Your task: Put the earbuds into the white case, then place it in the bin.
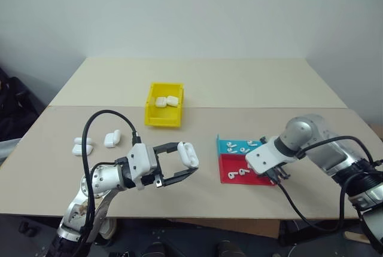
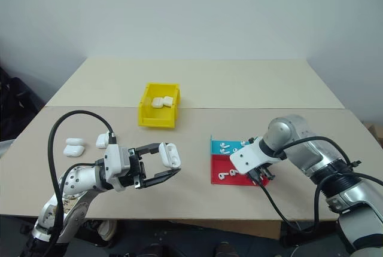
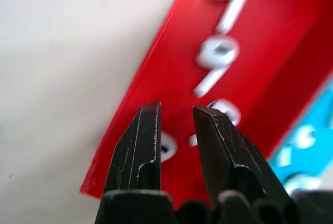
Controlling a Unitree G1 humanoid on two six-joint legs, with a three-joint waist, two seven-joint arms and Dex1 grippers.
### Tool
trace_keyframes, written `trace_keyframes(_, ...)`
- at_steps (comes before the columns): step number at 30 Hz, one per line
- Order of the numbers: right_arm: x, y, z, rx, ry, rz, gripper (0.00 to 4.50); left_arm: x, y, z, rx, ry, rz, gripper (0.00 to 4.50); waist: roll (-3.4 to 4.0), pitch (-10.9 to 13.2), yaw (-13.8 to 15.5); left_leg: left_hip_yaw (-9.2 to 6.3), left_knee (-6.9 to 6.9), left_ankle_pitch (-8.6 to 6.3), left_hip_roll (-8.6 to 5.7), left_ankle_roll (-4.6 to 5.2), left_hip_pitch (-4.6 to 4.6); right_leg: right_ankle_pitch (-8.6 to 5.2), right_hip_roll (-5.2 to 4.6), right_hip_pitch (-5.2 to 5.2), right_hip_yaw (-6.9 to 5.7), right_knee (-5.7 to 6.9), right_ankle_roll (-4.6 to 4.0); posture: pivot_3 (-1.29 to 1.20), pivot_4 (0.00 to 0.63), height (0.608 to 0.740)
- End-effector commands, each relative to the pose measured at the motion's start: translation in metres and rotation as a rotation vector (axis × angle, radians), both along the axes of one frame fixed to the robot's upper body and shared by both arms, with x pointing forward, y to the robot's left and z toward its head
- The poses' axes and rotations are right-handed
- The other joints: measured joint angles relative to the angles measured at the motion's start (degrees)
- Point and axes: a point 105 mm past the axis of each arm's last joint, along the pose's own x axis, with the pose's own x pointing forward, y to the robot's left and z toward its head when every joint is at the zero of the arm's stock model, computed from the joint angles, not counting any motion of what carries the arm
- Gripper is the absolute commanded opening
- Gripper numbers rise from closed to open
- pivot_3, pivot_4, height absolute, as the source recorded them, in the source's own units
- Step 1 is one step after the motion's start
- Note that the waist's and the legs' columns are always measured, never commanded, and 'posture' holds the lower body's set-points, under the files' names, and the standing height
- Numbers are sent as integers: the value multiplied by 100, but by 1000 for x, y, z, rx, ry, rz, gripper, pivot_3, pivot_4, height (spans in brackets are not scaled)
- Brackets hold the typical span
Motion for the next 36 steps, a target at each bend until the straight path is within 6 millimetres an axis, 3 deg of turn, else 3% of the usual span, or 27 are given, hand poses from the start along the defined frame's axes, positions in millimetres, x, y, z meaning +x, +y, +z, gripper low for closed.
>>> trace_keyframes(1, 5, -7, 26, 36, -55, -66, 1279, -4, -2, 6, -4, -24, -10, 2768, 0, 0, 3, 0, 0, 0, 0, 0, 0, 0, 0, 0, 0, -1, 0, 0, 150, 740)
trace_keyframes(6, 4, -14, 25, 30, -36, -227, 2471, -4, -3, 4, -6, -20, -8, 2768, 0, 0, 13, 0, 0, 0, 0, 0, -4, -1, -1, -4, 0, -1, -2, 0, 150, 740)
trace_keyframes(14, -8, -27, 15, -45, -11, -390, 2471, -3, -7, 2, -8, -19, -24, 2768, 0, 0, 1, 1, 0, 0, 0, 0, -12, -1, -1, -12, 0, -1, -2, 0, 150, 740)
trace_keyframes(20, -8, -23, 4, -26, 18, -528, 2471, -1, -10, 1, -9, -18, -37, 2768, 0, 0, 0, 0, 0, 0, 0, -1, -11, -2, 0, -12, 0, 0, -5, 0, 150, 740)
trace_keyframes(36, 3, -22, -11, -24, 6, -628, 2471, -2, -10, -2, 1, -12, -33, 2768, 0, 0, 5, -1, 1, 0, 0, -1, -16, 1, 0, -13, -1, -2, -1, 0, 150, 740)
